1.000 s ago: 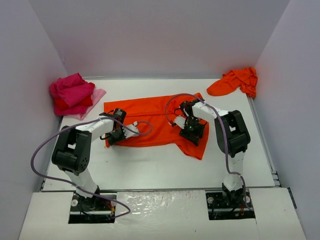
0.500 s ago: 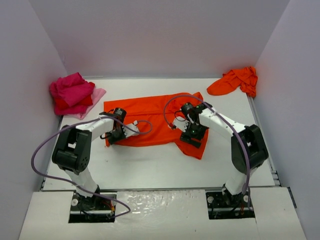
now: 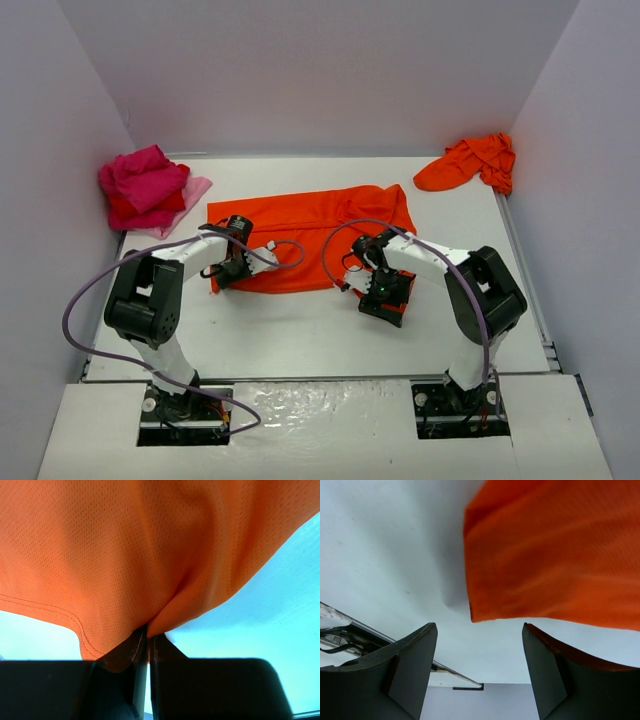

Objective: Fold and stack the t-shirts
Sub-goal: Fold the tshirt

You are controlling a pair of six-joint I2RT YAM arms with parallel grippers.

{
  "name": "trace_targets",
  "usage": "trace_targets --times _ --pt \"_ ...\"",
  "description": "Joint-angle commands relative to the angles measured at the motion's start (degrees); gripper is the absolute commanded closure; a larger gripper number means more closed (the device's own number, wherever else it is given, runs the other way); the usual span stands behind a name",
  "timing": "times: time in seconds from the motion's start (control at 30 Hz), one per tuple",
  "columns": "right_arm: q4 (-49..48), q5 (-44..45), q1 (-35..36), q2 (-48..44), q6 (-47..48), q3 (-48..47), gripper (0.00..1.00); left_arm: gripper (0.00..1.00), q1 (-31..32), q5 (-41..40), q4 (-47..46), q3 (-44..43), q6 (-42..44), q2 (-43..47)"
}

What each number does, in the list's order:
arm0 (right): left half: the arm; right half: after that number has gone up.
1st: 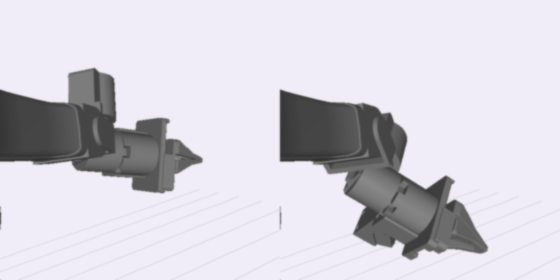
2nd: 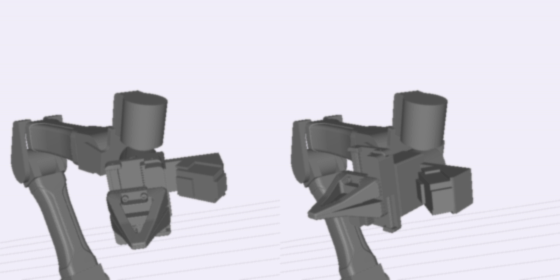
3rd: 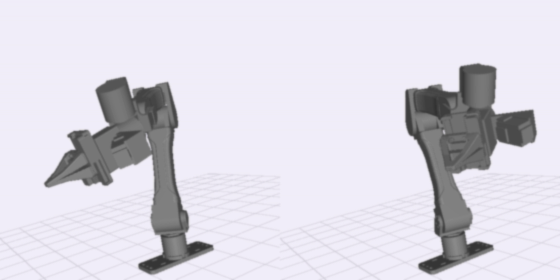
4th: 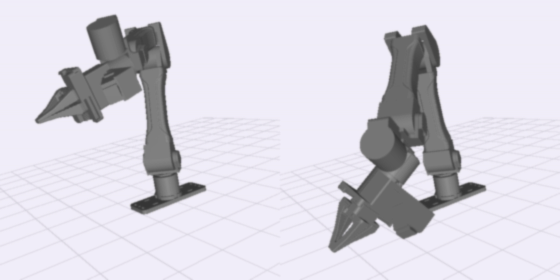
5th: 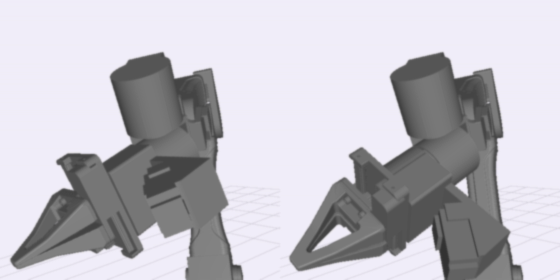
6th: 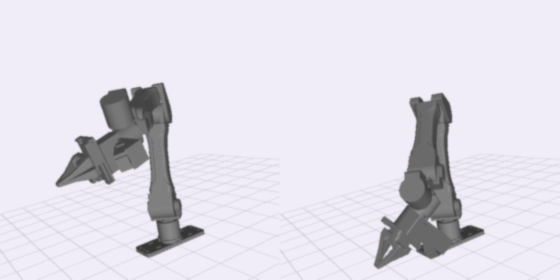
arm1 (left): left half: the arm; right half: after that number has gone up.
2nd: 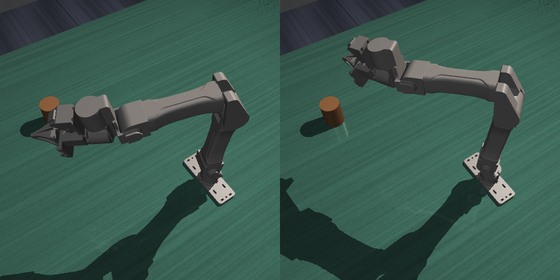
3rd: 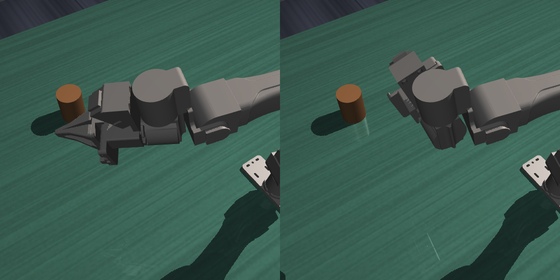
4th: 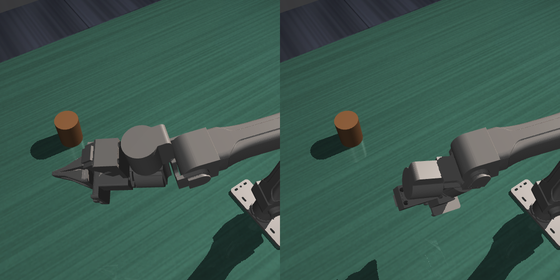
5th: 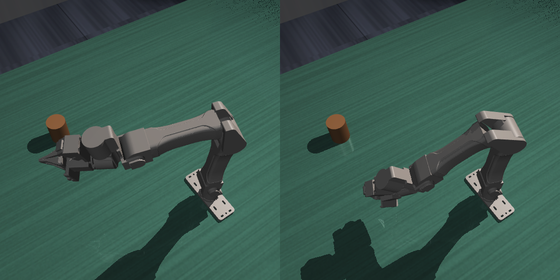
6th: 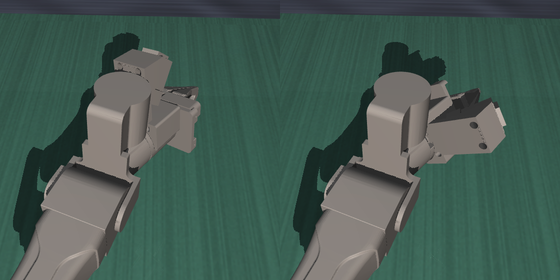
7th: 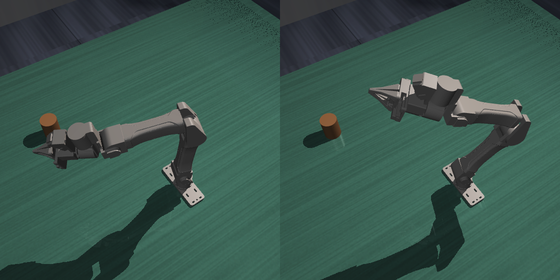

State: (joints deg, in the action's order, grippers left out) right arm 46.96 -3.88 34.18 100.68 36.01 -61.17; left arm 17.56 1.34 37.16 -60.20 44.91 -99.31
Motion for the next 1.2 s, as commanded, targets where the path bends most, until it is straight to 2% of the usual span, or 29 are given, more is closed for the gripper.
trace_targets --times 0.0,0.3,0.33,0.37,0.4,0.5,0.53,0.63,0.73,0.9,1.17 --pt "0.50 -1.09 2.98 1.12 -2.09 -0.25 0.34 1.00 0.28 2.07 -2.27 0.91 -0.34 -0.47" --pt "-3.79 1.17 5.43 5.10 -3.90 1.95 0.35 1.00 0.28 1.49 -2.71 1.99 0.08 -0.46" --pt "-4.25 2.06 5.50 5.41 -4.24 2.46 0.39 1.00 0.28 1.39 -2.84 2.11 0.09 -0.40" --pt "-4.67 2.97 5.55 5.77 -4.64 3.05 0.44 1.00 0.28 1.28 -2.98 2.24 0.13 -0.31" --pt "-5.01 3.65 5.60 6.20 -5.07 3.77 0.53 1.00 0.28 1.18 -3.03 2.43 0.27 -0.07" --pt "-6.87 8.00 5.90 6.73 -6.57 5.40 0.95 1.00 0.19 0.56 -3.72 3.81 0.59 2.35" --pt "-7.36 9.15 5.98 6.39 -6.84 5.83 1.00 1.00 0.15 0.16 -4.45 4.77 0.55 4.06" --pt "-7.94 12.64 5.90 2.66 -7.56 6.31 1.00 1.00 -0.02 -0.33 -4.82 7.04 0.50 9.65" --pt "-7.71 14.87 5.81 -3.20 -8.39 4.87 1.00 1.00 0.05 0.70 -0.35 7.98 0.16 17.78" --pt "-5.43 12.68 5.56 -14.45 -9.29 0.59 1.00 1.00 1.16 1.84 8.74 8.35 0.03 32.04" --pt "-2.99 6.23 5.04 -22.48 -8.61 1.78 1.00 1.00 1.25 2.54 17.29 9.27 1.98 39.55"
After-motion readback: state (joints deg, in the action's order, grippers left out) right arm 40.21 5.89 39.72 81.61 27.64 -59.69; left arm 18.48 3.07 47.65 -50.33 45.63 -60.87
